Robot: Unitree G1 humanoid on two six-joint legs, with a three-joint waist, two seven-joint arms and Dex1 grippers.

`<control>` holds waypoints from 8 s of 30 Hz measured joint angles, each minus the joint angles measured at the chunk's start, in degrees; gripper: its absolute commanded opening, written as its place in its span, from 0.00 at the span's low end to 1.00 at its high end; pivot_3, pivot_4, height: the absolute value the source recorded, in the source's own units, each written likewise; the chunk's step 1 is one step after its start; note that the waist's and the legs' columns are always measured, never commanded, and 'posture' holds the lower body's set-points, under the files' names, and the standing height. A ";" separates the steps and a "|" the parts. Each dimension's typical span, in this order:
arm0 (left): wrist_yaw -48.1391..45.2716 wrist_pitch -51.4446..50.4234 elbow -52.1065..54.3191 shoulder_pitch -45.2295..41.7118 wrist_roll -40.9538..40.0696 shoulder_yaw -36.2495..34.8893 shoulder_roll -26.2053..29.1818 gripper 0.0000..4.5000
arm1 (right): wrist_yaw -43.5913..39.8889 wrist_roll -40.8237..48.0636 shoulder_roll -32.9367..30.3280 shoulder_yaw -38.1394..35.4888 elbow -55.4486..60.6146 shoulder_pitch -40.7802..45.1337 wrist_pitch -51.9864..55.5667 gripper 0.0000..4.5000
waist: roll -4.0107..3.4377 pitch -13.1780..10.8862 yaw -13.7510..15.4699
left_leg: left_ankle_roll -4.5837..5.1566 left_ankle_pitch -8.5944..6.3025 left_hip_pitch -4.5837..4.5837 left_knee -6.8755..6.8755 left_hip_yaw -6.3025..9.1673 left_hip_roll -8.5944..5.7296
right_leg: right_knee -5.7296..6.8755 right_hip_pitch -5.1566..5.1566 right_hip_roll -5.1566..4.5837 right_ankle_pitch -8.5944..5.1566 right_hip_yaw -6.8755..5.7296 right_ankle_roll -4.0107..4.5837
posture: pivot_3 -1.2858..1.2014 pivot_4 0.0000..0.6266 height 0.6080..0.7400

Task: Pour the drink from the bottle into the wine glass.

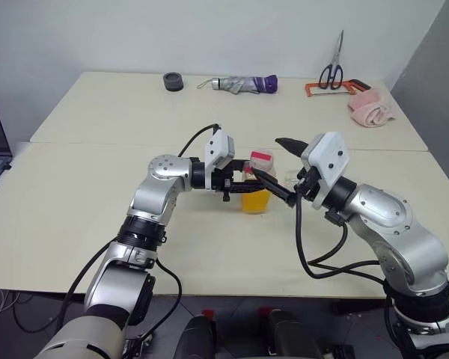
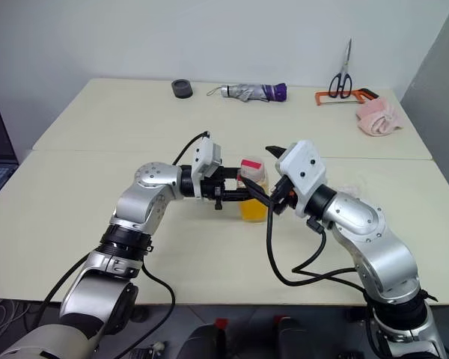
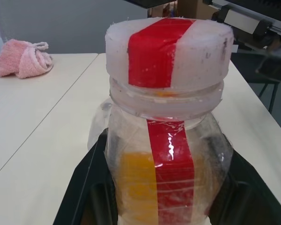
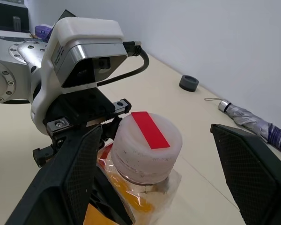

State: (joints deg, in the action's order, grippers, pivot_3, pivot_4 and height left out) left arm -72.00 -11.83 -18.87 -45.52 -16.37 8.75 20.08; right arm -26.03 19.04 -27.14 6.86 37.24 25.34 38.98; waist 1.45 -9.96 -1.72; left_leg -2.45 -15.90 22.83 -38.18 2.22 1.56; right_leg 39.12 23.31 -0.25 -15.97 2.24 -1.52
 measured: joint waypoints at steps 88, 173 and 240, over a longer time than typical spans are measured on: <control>-0.05 -0.28 0.49 0.06 -0.45 -0.04 -0.08 0.41 | -2.92 18.12 -2.82 -8.28 -3.96 3.18 6.63 1.00 | 0.00 0.00 0.02 | 0.00 0.00 0.00 0.00 0.00 0.00 | 0.00 0.00 0.00 0.00 0.00 0.00 | 0.52 0.24 1.00; 4.85 -1.69 4.19 2.90 -1.55 -1.44 0.85 0.40 | -1.50 1.30 -3.33 -25.46 -29.08 -31.24 -15.33 1.00 | -0.07 0.05 -0.10 | 0.00 0.00 -0.20 0.06 -0.31 0.07 | 0.06 -0.11 0.17 -0.01 0.31 -0.01 | 0.52 0.24 1.00; 46.40 16.80 -16.44 10.93 6.33 -19.39 5.44 0.99 | -7.07 -3.72 -0.10 10.16 -12.45 0.25 1.18 1.00 | -0.04 0.05 0.05 | 0.00 0.02 0.03 -0.20 0.33 -0.02 | 0.27 0.01 -0.03 0.03 0.06 0.01 | 0.52 0.24 1.00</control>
State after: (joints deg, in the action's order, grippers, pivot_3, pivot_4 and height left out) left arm -25.61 4.98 -35.32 -34.60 -10.03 -10.64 25.52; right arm -33.10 15.32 -27.24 17.02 24.79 25.59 40.16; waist 1.40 -9.91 -1.67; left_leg -2.44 -15.88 22.86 -38.38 2.54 1.54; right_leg 39.39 23.32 -0.28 -15.94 2.29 -1.50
